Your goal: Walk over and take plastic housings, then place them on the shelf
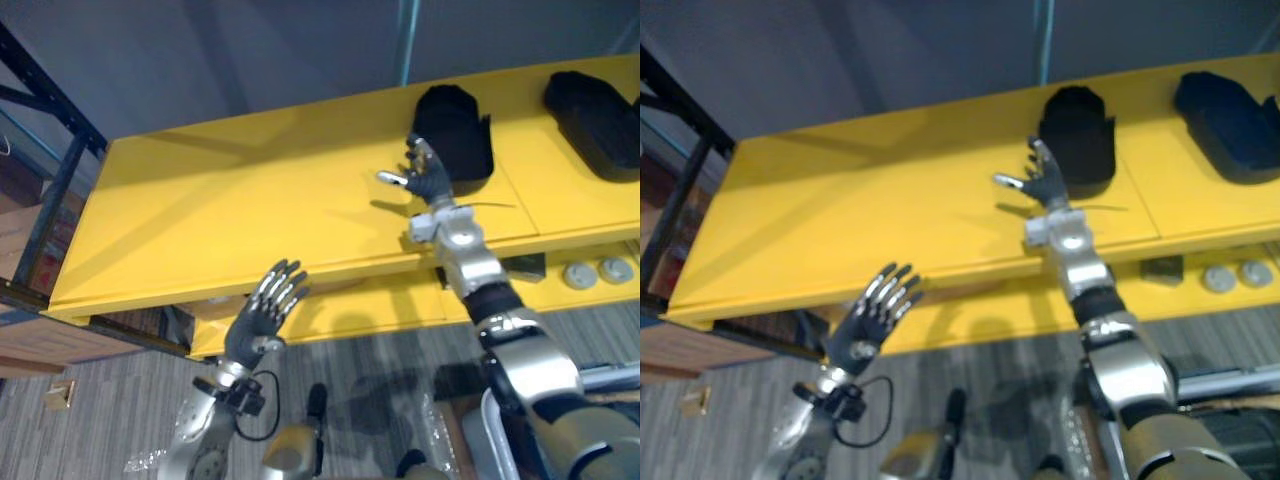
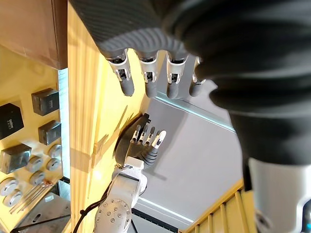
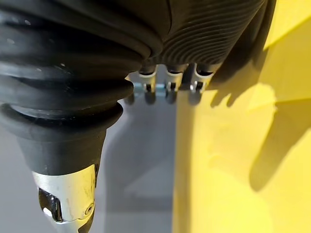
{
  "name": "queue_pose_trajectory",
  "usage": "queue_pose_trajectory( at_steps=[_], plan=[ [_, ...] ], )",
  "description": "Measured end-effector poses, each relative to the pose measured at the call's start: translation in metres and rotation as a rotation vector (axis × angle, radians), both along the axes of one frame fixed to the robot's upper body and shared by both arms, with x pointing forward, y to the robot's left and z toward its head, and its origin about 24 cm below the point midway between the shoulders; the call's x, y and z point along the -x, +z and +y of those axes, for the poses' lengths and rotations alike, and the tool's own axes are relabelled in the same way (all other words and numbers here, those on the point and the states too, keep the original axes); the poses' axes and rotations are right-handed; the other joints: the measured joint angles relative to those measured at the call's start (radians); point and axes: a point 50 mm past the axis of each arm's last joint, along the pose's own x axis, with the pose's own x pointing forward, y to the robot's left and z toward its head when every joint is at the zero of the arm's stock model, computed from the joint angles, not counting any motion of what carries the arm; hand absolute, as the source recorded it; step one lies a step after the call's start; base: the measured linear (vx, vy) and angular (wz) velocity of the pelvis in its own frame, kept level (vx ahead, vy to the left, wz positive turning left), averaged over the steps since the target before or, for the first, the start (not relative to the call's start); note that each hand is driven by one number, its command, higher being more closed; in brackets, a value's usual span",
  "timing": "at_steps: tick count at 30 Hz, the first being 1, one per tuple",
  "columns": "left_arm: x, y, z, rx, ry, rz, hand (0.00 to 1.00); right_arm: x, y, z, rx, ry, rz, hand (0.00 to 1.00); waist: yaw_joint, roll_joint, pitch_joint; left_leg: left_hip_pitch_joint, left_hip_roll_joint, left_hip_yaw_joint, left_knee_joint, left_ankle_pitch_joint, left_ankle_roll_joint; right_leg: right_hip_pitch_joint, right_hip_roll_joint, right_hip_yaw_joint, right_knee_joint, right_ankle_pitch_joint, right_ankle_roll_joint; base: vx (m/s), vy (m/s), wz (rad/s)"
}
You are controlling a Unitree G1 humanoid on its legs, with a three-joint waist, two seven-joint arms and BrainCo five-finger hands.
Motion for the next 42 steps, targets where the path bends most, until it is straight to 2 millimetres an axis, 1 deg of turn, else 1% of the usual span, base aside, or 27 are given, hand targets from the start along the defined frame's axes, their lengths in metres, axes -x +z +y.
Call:
queue_pose_trajectory(
  at_steps=[5, 7, 36, 42],
  plan=[
    [-0.0006, -0.0054, 0.0003, -0.002, 0.012, 0.028, 0.0, -0.0001, 0.0001, -0.0008, 0.013, -0.011, -0.001, 0.0, 0.0, 0.0, 0.0, -0.003, 0.004, 0.01, 0.0, 0.0, 0.0, -0.009, 0.001, 0.009, 0.002, 0.001, -0.001, 0.0, -0.004, -0.05],
    [-0.0004, -0.0057, -0.0041, -0.006, -0.01, 0.032, 0.0, -0.0003, 0.0009, -0.0033, 0.001, -0.02, 0.0, 0.0, 0.0, 0.0, 0.0, -0.002, 0.004, 0.015, 0.0, 0.0, 0.0, -0.011, 0.001, 0.014, 0.002, 0.001, -0.001, 0.01, 0.002, -0.06],
    [-0.0012, -0.0056, -0.006, -0.036, -0.008, 0.03, 0.0, -0.0008, 0.0012, -0.0051, 0.011, -0.016, 0.016, 0.0, -0.002, 0.0, -0.001, 0.005, 0.019, 0.027, 0.0, 0.003, -0.004, -0.01, 0.009, 0.027, -0.004, 0.011, -0.011, 0.0, 0.0, -0.01],
    [-0.0037, -0.0034, -0.0068, -0.043, -0.011, 0.017, 0.0, -0.0014, -0.0018, -0.006, 0.024, -0.034, 0.047, 0.0, -0.001, 0.001, -0.009, 0.015, 0.022, 0.027, 0.0, 0.002, -0.005, 0.006, 0.017, 0.028, -0.024, 0.02, -0.013, 0.0, 0.0, 0.0]
  ],
)
